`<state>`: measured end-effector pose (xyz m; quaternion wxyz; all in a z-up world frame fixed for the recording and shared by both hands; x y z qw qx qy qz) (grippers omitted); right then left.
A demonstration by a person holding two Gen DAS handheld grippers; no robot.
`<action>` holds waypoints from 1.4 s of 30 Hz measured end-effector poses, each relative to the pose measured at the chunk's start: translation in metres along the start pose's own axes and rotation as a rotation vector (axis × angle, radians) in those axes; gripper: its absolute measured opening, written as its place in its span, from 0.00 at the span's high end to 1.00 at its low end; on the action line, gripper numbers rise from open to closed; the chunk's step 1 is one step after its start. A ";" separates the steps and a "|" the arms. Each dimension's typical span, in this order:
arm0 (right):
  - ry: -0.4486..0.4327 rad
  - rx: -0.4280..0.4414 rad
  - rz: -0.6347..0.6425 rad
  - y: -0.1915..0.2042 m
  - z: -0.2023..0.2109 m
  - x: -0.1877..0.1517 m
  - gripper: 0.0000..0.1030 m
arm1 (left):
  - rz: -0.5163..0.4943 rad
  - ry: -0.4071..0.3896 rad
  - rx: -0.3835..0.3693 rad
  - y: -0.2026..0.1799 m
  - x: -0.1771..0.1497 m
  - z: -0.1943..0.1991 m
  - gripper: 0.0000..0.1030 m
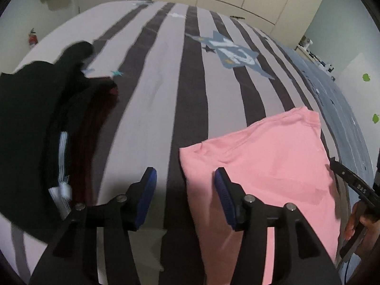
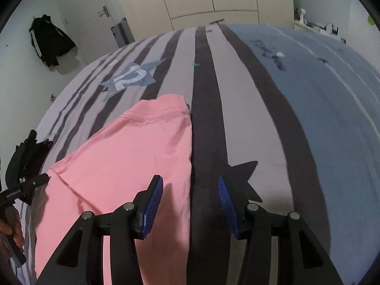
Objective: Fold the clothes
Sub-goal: 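Grasp the shirt edge with the left gripper while the right gripper pinches the shirt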
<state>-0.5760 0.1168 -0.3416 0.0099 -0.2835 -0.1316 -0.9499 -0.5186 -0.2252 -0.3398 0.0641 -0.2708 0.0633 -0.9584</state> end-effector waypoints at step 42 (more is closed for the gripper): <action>-0.067 0.072 0.093 0.033 0.028 0.019 0.95 | -0.114 -0.177 -0.009 -0.053 0.029 0.043 0.89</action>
Point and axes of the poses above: each gripper's, at about its wrist camera, not at the fingertips, and z roughly against the way its jaws point, y to its left, x to its top, the point moved 2 cm from there along -z, roughly the way its jaws point, and after that the axes turned 5 degrees about -z, right-handed, at the moved point
